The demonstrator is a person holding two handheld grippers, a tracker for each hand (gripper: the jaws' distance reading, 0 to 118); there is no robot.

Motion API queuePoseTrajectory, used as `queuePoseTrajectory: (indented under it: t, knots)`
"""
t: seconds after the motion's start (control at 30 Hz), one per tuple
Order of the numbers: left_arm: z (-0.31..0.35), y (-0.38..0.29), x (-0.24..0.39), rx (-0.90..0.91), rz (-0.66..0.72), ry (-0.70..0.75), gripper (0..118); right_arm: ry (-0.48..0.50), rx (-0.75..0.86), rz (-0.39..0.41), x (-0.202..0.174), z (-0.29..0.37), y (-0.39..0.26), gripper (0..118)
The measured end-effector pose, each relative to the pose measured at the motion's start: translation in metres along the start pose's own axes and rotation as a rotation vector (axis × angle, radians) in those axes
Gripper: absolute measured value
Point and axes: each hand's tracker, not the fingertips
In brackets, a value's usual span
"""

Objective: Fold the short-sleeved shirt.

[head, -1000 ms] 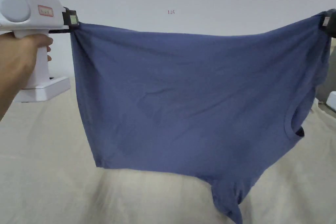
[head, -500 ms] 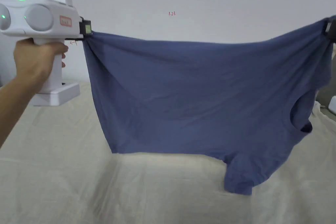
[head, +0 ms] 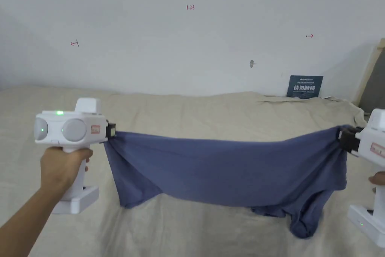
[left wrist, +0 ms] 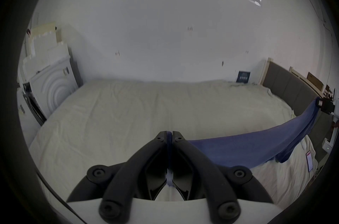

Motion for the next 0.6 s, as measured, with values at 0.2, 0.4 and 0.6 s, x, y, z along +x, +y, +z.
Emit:
queuePoseTrajectory:
  t: [0.2, 0.4, 0.6]
  knots:
    - [0.001, -0.078, -0.002, -0.094, 0.005, -0.015, 0, 0.003, -0.090, -0.038, 0.003, 0.017, -0.071, 2]
    - [0.024, -0.163, -0.023, -0.176, 0.024, -0.021, 0, 0.021, -0.147, -0.061, 0.005, 0.077, -0.143, 2]
    - [0.068, -0.232, -0.035, -0.229, 0.066, -0.030, 0, 0.034, -0.210, -0.084, 0.003, 0.143, -0.205, 2]
